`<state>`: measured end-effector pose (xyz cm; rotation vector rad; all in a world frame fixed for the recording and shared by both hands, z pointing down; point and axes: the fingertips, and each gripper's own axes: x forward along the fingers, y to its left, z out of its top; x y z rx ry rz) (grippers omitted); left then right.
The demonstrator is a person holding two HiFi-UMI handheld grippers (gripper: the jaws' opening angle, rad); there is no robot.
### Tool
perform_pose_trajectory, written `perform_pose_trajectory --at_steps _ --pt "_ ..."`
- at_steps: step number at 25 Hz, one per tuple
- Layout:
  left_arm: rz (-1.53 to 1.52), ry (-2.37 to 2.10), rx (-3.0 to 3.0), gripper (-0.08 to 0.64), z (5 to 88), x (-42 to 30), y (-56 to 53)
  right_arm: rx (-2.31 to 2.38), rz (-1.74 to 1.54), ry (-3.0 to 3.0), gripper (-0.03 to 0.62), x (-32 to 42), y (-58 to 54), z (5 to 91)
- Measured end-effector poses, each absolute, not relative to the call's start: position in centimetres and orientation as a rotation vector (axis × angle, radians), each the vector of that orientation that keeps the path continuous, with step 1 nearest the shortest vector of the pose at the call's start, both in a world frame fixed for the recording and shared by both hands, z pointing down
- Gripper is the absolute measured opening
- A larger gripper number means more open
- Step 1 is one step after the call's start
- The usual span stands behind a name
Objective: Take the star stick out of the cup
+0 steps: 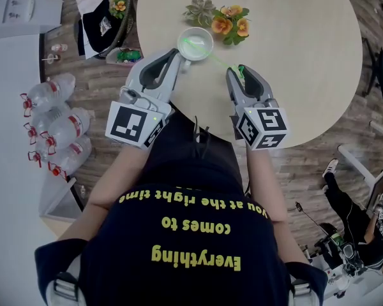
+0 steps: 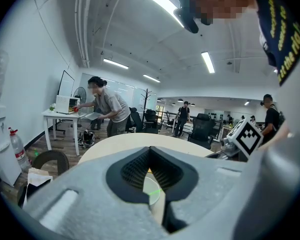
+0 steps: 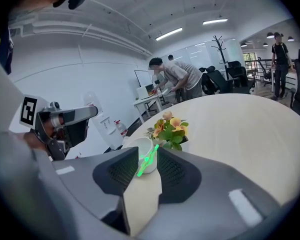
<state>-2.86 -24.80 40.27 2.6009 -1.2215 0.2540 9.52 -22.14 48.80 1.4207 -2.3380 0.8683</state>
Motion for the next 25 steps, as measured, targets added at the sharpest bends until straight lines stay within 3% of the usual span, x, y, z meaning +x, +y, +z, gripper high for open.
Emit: perform_pose_trajectory --at_steps 8,13,25 --pt "0.246 -1.221 2.609 0.000 39.9 -2.9 -24.6 1.433 0.828 -2.328 0.107 9.7 -22.2 48.5" --pt "0.237 -1.229 2.617 0.000 39.6 -3.0 -24.5 1.433 0.792 -2.320 0.043 9.8 -22.1 48.2" --pt "0.208 -1.251 2.640 0.000 38.4 -3.0 -24.5 1.343 0.727 -2.345 0.029 8.9 -21.7 46.8"
